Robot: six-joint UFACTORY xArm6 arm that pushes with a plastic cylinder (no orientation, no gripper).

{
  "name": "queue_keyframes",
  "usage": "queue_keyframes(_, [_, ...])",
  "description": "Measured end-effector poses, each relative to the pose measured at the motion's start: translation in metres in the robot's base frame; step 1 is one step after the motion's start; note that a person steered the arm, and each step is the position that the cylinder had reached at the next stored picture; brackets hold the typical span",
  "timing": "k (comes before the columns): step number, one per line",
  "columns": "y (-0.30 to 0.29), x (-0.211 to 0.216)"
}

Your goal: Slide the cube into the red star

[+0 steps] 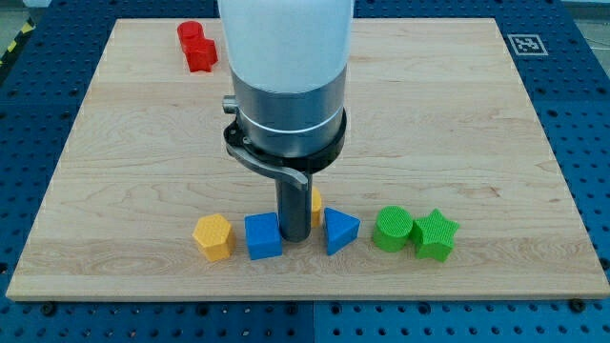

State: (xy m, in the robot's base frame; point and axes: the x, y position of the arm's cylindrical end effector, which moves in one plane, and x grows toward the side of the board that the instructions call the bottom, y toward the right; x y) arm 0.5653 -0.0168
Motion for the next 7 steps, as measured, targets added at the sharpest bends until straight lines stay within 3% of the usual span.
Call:
queue_keyframes(2, [-0.007, 0.05])
queue_keyframes(3, [-0.042, 0.037])
queue_keyframes(5, [-0.078, -0.053])
queue_keyframes(6, [-0.08, -0.072])
queue_keyframes(7, [-0.08, -0.045])
